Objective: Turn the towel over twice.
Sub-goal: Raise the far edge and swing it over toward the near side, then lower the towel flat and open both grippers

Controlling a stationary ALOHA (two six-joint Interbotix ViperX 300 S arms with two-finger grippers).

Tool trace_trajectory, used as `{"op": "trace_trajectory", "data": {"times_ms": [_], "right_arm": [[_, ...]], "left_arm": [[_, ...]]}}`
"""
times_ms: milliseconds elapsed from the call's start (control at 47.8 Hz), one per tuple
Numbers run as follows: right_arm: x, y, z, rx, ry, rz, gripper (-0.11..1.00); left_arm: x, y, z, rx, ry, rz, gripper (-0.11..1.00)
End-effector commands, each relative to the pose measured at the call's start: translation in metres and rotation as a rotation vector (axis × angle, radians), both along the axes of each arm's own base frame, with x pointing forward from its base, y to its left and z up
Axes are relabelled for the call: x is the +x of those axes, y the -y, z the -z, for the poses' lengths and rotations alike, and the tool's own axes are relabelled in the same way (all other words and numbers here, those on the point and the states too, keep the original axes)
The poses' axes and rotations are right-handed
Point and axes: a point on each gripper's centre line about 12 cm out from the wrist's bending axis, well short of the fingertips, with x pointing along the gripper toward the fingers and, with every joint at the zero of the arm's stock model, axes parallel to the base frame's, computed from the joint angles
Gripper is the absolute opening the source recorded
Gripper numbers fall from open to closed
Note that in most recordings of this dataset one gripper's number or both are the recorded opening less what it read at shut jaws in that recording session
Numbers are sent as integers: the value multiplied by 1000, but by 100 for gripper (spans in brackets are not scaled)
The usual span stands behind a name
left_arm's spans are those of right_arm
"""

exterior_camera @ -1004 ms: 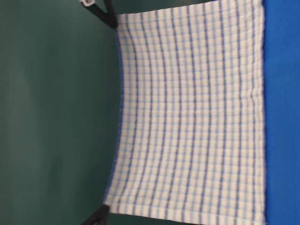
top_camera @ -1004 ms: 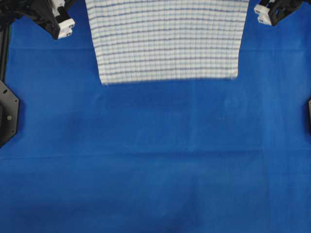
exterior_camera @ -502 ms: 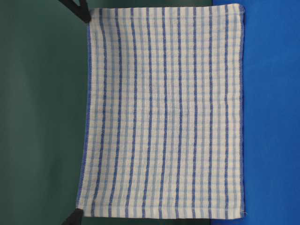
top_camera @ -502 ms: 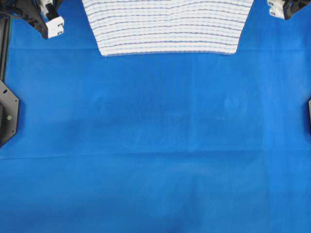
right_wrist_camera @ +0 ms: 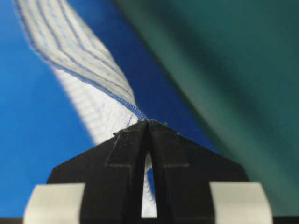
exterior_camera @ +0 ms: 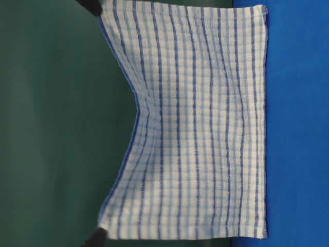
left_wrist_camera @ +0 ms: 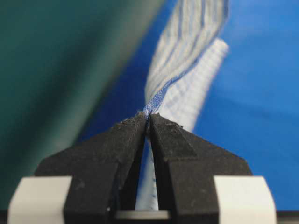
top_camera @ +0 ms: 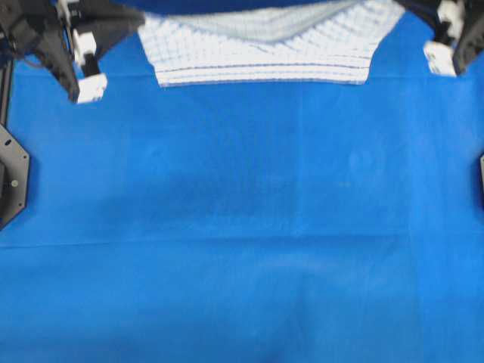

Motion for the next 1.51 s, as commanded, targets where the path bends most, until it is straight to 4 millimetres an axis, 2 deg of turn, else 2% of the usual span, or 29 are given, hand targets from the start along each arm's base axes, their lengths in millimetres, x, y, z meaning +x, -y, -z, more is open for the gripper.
{"op": "trace_trajectory", "data": {"times_ms": [0, 188, 314, 502, 649, 962, 1213, 1297, 1444, 1485], "right_arm": [[-3, -16, -4, 31, 5, -38, 6], [-6, -54, 18, 143, -26, -139, 6], [-4, -80, 43, 228, -67, -211, 6], [0, -110, 72, 317, -115, -295, 6], [6, -133, 91, 369, -144, -358, 6], [16, -155, 129, 428, -284, -387, 6], [20, -165, 139, 441, -330, -404, 6], [21, -166, 141, 443, -336, -403, 6], [22, -166, 143, 448, -344, -400, 6], [23, -167, 142, 449, -343, -401, 9]], "left_arm": [[-2, 11, -4, -17, -6, 33, 4], [-9, 40, 12, -74, -71, 125, 4], [-11, 64, 35, -104, -132, 214, 4], [-11, 99, 60, -182, -193, 334, 4], [-11, 120, 70, -263, -213, 390, 4], [0, 147, 97, -331, -300, 452, 4], [11, 151, 117, -362, -362, 436, 5], [12, 151, 118, -362, -368, 436, 9], [13, 154, 117, -361, -368, 445, 25], [13, 155, 117, -360, -369, 448, 31]]}}
